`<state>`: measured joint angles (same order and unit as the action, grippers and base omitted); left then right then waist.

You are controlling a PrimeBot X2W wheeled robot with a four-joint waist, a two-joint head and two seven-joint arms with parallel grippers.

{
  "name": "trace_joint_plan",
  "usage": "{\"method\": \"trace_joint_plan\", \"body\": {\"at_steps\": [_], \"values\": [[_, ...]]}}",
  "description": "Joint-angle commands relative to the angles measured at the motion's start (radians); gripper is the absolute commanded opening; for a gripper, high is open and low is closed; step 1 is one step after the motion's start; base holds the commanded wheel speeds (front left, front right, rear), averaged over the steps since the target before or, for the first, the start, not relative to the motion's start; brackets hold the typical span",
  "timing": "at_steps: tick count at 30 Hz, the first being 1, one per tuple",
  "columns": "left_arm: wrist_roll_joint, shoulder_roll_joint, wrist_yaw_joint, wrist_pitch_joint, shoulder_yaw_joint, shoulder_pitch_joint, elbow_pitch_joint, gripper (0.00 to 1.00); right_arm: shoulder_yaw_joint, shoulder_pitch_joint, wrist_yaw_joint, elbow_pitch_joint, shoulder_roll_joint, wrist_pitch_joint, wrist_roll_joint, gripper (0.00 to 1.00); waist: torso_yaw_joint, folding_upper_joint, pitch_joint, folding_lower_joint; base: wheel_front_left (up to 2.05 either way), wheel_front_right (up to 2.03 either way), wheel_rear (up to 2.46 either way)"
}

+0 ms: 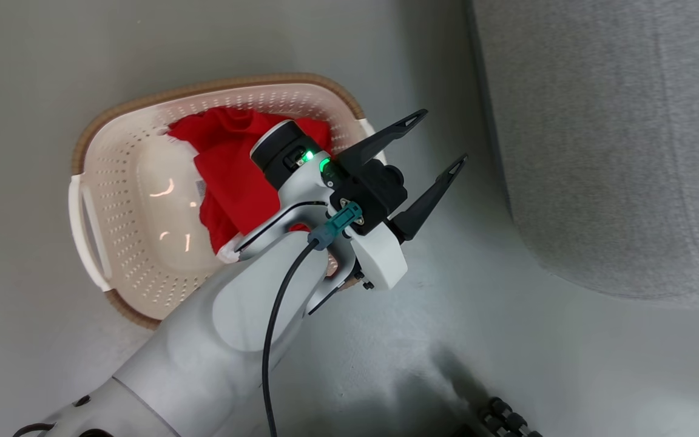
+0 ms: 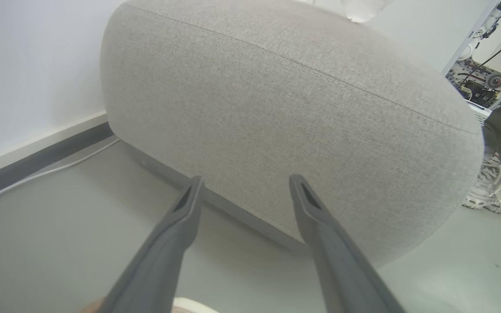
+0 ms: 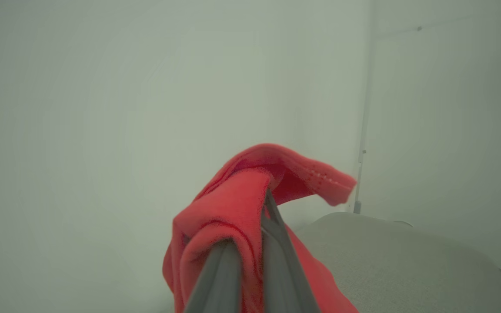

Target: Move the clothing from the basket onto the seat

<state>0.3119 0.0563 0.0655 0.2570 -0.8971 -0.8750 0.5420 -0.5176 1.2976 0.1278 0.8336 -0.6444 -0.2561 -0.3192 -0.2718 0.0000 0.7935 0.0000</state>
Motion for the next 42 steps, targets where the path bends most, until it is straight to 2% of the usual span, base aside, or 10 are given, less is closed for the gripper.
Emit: {"method": "trace_joint_plan", "body": {"at_steps": [1, 7, 12, 17, 18, 19, 20, 27, 34, 42], "values": [[0.011, -0.006, -0.013, 0.005, 0.010, -0.009, -0.029, 1.00, -0.008, 0.011, 0.003, -0.010, -0.043, -0.006, -0.015, 0.00, 0.031, 0.0000, 0.020, 0.0000, 0.00, 0.00, 0.00], [0.027, -0.006, -0.030, 0.005, 0.010, -0.002, -0.040, 1.00, 0.096, -0.008, 0.003, 0.054, 0.016, -0.006, -0.082, 0.00, 0.060, 0.0000, 0.031, 0.0000, 0.00, 0.00, 0.00], [0.036, -0.006, -0.030, 0.005, 0.012, 0.018, -0.040, 1.00, 0.184, -0.121, 0.003, 0.101, 0.062, -0.006, -0.173, 0.00, 0.067, 0.0000, 0.010, 0.0000, 0.00, 0.00, 0.00], [0.046, -0.006, -0.029, 0.005, 0.014, 0.043, -0.042, 1.00, 0.211, -0.219, 0.003, 0.148, 0.072, -0.006, -0.228, 0.00, 0.073, 0.0000, -0.017, 0.0000, 0.00, 0.00, 0.00], [0.049, -0.006, -0.029, 0.005, 0.015, 0.049, -0.041, 1.00, 0.215, -0.240, 0.003, 0.160, 0.075, -0.006, -0.240, 0.22, 0.074, 0.0000, -0.025, 0.0000, 0.00, 0.00, 0.00], [0.053, -0.006, -0.029, 0.005, 0.017, 0.056, -0.041, 1.00, 0.217, -0.259, 0.003, 0.172, 0.079, -0.006, -0.252, 0.55, 0.076, 0.0000, -0.033, 0.0000, 0.00, 0.00, 0.00], [0.057, -0.006, -0.030, 0.005, 0.019, 0.063, -0.042, 1.00, 0.219, -0.277, 0.003, 0.175, 0.084, -0.006, -0.263, 1.00, 0.078, 0.0000, -0.041, 0.0000, 0.00, 0.00, 0.00], [0.066, -0.006, -0.034, 0.005, 0.057, 0.113, -0.042, 1.00, 0.259, -0.416, 0.003, 0.134, 0.130, -0.006, -0.316, 1.00, 0.077, 0.0000, -0.112, 0.0000, 0.00, 0.00, 0.00], [0.073, -0.006, -0.031, 0.005, 0.108, 0.180, -0.056, 1.00, 0.360, -0.548, 0.003, 0.077, 0.168, -0.006, -0.337, 1.00, 0.087, 0.0000, -0.206, 0.0000, 0.00, 0.00, 0.00], [0.089, -0.006, -0.032, 0.005, 0.164, 0.268, -0.080, 1.00, 0.499, -0.624, 0.003, -0.059, 0.209, -0.006, -0.313, 1.00, 0.128, 0.0000, -0.329, 0.0000, 0.00, 0.00, 0.00]]}}
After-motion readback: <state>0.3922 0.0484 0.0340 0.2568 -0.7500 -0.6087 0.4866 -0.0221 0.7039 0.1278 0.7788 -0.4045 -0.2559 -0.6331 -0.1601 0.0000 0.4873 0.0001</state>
